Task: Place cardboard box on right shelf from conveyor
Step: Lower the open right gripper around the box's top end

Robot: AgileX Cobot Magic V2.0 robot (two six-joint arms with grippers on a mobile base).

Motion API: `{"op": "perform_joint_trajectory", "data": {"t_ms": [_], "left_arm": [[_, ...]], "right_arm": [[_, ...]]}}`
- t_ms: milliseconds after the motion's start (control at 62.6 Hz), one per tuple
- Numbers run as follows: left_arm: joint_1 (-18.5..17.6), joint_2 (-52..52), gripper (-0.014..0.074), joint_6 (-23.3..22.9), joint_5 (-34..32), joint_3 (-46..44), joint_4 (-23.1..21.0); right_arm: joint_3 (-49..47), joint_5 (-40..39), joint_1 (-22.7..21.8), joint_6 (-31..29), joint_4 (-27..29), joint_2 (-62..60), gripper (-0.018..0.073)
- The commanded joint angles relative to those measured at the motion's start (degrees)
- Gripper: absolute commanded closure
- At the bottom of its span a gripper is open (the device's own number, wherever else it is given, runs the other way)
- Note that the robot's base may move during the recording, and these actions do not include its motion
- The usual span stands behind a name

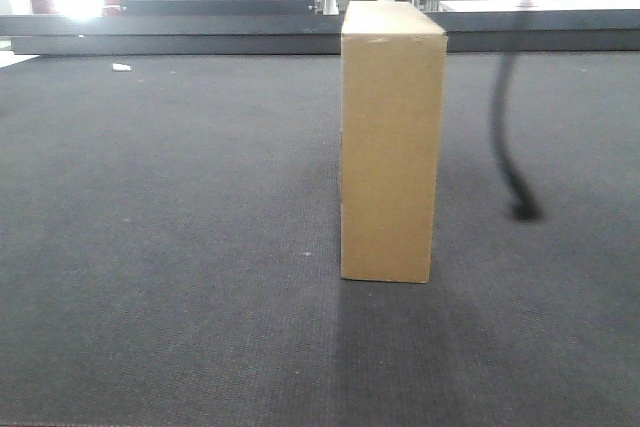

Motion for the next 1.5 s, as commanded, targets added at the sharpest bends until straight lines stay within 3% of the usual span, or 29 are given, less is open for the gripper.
{"op": "perform_joint_trajectory", "data": {"t_ms": [0,176,1167,1487], "left_arm": [[0.06,-0.6,0.0713,0.01,-4.88,0.36,-0.34],[0.06,-0.6,0.0713,0.01,-4.88,0.36,-0.34],[0.06,-0.6,0.0713,0.01,-4.88,0.36,-0.34],[0.06,-0.6,0.0713,0.01,-4.88,0.36,-0.34]], "right_arm": [[-6.29,3.95,0.01,4.94,-4.53,0.84,-0.0033],[-10.36,6.06,0.01,4.94,-4.41,4.64,-0.0033],[-10.35,6.31,-1.68,7.49,-5.57,9.96,-0.0033],[-10.35,5.46,-2.15,7.49,-2.6,10.48,-0.0033]]}}
